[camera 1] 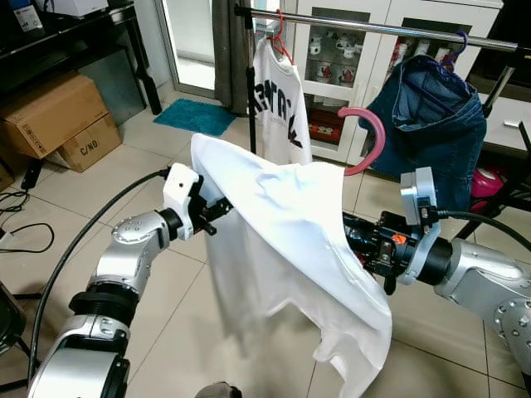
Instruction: Hang hanger
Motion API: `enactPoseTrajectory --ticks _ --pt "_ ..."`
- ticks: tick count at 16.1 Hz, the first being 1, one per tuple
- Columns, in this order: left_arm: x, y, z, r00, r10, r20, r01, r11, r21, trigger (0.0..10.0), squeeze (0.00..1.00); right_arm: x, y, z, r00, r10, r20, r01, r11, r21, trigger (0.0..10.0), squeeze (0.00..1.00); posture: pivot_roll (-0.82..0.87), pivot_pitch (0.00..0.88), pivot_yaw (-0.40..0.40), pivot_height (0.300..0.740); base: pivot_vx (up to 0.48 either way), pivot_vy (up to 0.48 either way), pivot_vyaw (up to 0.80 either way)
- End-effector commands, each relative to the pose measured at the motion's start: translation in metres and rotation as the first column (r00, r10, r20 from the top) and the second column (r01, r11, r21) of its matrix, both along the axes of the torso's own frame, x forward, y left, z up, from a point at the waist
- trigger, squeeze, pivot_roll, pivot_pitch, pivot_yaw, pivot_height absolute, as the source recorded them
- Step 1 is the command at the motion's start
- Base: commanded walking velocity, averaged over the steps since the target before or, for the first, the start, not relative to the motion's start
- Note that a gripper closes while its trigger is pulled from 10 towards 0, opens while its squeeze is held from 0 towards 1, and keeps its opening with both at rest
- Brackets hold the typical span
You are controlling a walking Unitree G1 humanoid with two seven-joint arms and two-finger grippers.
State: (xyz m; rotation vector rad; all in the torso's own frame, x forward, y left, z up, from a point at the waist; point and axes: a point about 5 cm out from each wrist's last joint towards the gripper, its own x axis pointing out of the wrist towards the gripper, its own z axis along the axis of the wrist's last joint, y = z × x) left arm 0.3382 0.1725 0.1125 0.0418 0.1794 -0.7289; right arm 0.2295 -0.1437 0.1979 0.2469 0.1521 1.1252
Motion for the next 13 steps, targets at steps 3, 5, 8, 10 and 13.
enactPoseTrajectory --ticks 3,5,8,10,13 --pt "-0.004 -0.008 -0.005 1.000 -0.026 0.015 0.026 0.999 0.023 0.0 0.00 -0.005 0.003 0.011 0.998 0.034 0.043 -0.035 0.999 0.028 10.0 0.00 -0.11 0.000 0.060 0.740 0.000 0.000 0.00" --pt "-0.006 -0.010 -0.008 0.999 -0.031 0.014 0.030 0.999 0.029 0.0 0.00 -0.005 0.004 0.010 0.998 0.039 0.040 -0.040 0.999 0.028 10.0 0.00 -0.11 0.000 0.061 0.740 0.000 0.000 0.00" --pt "-0.008 -0.010 -0.012 1.000 -0.017 0.006 0.017 0.999 0.035 0.0 0.00 -0.006 0.004 0.010 0.999 0.037 0.038 -0.038 0.999 0.030 10.0 0.00 -0.12 0.000 0.064 0.740 0.000 0.000 0.00" --pt "-0.008 -0.007 -0.015 1.000 0.021 -0.002 -0.021 0.999 0.030 0.0 0.00 -0.006 0.003 0.011 0.999 0.026 0.040 -0.027 0.999 0.041 10.0 0.00 -0.12 0.000 0.064 0.740 0.000 0.000 0.00" --pt "-0.005 0.008 -0.016 0.993 0.116 -0.020 -0.116 0.993 0.003 0.0 0.00 -0.004 0.004 0.014 0.999 0.004 0.048 -0.007 0.998 0.068 10.0 0.00 -0.12 0.000 0.065 0.740 0.000 0.000 0.00"
